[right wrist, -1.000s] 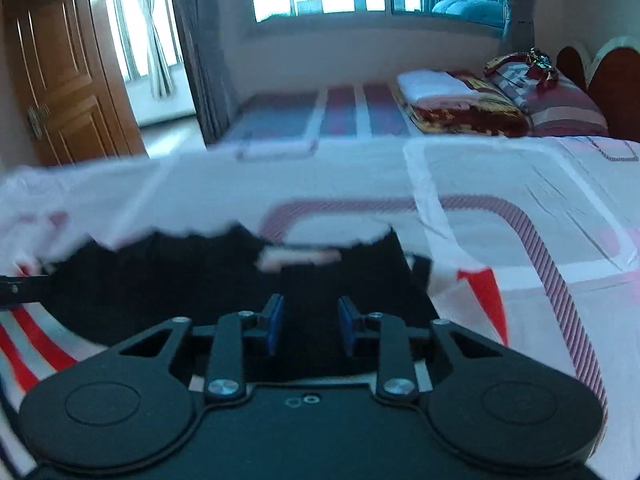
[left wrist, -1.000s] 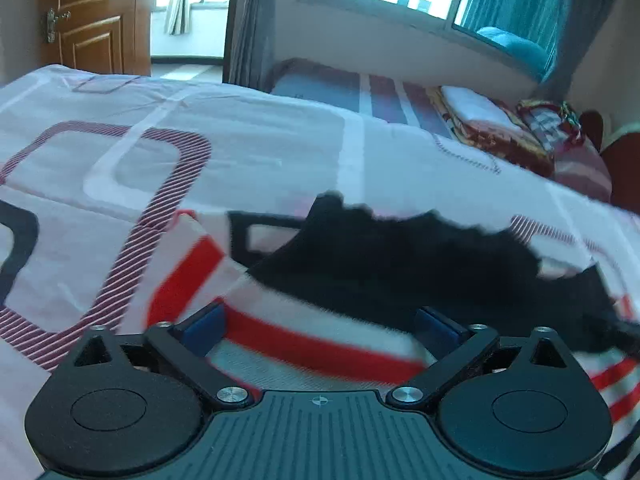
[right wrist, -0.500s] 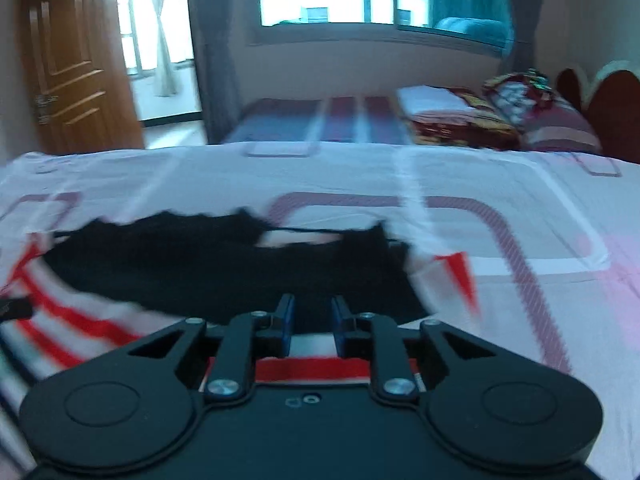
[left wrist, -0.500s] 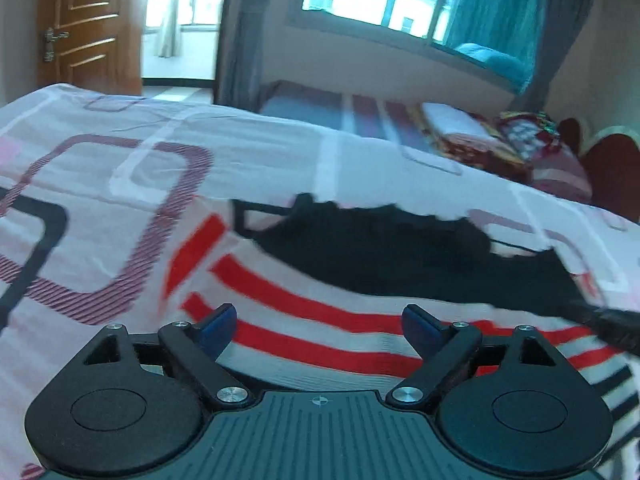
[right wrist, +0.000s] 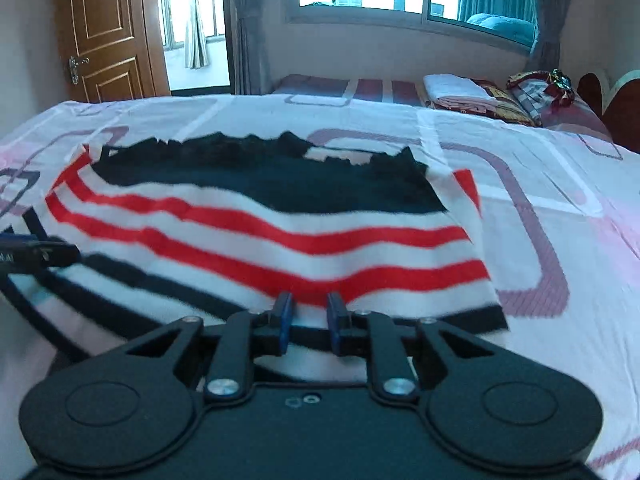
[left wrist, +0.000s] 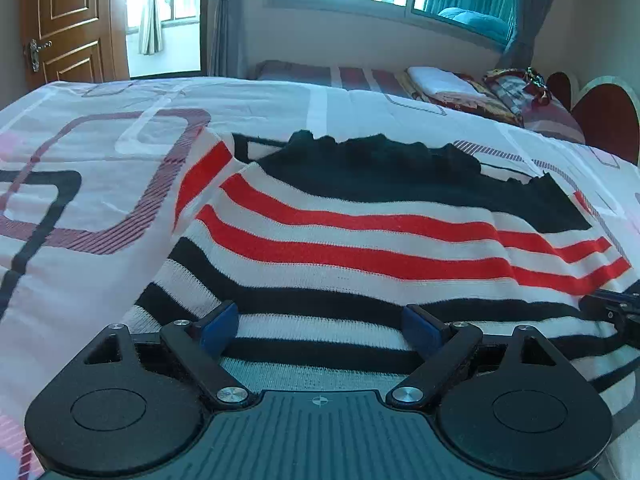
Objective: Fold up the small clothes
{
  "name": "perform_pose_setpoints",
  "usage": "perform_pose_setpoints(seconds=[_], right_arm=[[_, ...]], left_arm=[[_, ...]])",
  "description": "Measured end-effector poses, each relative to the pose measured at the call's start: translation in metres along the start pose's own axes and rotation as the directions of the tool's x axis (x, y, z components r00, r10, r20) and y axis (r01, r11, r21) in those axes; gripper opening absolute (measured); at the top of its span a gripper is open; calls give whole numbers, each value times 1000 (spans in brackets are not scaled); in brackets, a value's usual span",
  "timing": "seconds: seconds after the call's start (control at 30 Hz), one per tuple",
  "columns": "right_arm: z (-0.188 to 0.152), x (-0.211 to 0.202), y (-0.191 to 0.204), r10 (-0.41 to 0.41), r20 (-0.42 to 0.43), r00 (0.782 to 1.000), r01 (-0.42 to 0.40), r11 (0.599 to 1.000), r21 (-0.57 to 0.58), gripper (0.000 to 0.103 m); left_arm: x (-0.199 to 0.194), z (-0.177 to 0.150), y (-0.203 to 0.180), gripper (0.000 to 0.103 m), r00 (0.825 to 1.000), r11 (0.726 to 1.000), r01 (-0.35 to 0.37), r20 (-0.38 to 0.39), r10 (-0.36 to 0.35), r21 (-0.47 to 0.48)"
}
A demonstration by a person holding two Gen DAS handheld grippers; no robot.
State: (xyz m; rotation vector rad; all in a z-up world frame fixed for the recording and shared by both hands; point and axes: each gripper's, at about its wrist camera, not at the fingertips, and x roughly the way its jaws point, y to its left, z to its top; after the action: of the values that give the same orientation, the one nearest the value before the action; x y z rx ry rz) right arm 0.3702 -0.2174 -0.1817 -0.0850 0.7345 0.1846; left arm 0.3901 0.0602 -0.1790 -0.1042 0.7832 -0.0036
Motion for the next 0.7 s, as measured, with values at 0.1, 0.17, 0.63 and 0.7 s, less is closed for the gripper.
perform_pose_setpoints(seconds=[0.1,0.17,0.63,0.7], right_arm=[[10,-9,-1,-8,-12,1000,8,998,64,19],[13,-18,1,-19,24,1000,17,996,91,21],[-23,-18,40,-117,-44,992,118,993,19,23],[-20,-22,38,-119,-66,991,122,992,44,24]], left_arm=[[-13,8,4,89,999,1000,-1,51,2,-24],[-14,11,15,89,997,998,-39,68,42,-43],[-12,-12,31,89,1000,997,-18,24,16,78],[-22,-15,27,89,999,996,-19,32,16,91]])
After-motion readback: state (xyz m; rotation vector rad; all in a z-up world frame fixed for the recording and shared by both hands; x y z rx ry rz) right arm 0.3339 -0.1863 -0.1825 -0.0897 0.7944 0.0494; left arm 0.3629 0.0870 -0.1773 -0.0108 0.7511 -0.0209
